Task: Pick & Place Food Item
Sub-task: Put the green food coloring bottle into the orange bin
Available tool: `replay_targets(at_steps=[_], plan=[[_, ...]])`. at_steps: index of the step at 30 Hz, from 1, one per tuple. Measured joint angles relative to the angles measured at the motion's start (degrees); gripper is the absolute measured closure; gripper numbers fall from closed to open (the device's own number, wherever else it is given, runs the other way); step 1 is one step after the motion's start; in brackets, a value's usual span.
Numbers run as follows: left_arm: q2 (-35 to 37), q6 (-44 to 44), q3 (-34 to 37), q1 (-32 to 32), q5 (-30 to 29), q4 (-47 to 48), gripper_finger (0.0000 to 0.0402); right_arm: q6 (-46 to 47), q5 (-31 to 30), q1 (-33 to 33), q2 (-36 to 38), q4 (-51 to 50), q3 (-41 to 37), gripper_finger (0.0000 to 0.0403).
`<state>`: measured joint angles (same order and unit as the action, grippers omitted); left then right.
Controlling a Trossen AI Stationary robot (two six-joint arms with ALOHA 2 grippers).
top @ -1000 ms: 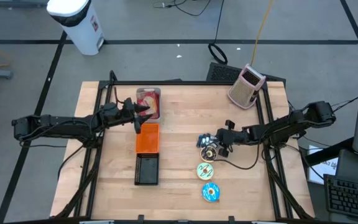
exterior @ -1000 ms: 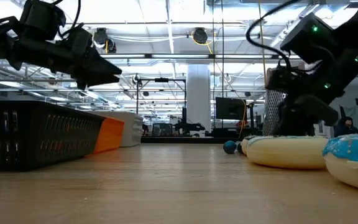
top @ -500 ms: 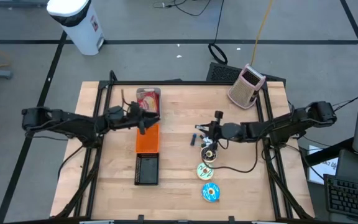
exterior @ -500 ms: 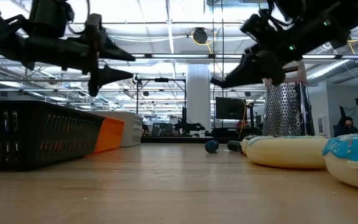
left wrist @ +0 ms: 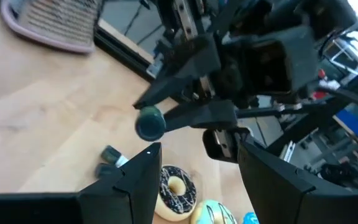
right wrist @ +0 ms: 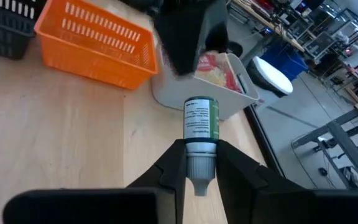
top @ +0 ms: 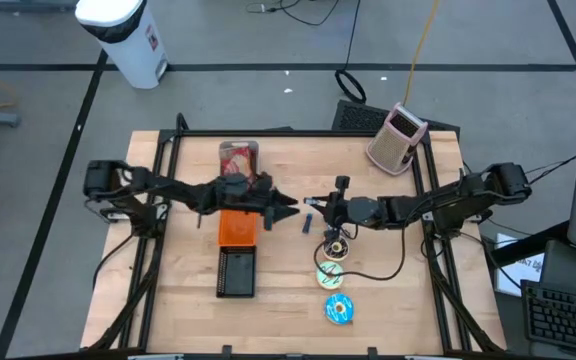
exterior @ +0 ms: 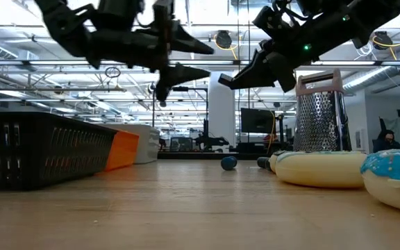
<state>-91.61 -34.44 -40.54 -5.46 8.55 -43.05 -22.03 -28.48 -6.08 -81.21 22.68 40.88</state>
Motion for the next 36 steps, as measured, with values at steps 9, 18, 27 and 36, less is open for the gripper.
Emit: replay_targets(at_steps=[9,18,27,36], plan=[[-6.3,-0.1,-5.8,-0.1,-1.7,1.4,0.0188,-0.4,-1.5,-0.7,0.0,-1.2,-0.2,0.0345],[-6.4,4.7,-6.0,-0.5,-3.5,2.5,0.0188,1.8,-1.8,-0.7,0.1,-2.2,-0.1,0.0344],[-6.2,7.4,-6.2,-1.4,-5.4,2.3,0.0188,6.7,2.3,-1.3,0.1,-3.9,0.2,0.0344],[-6.1,4.8,-6.2,-1.6,-4.3,2.2,0.0188,3.2,3.5,-1.2,0.1,1.2,0.1,0.0344]])
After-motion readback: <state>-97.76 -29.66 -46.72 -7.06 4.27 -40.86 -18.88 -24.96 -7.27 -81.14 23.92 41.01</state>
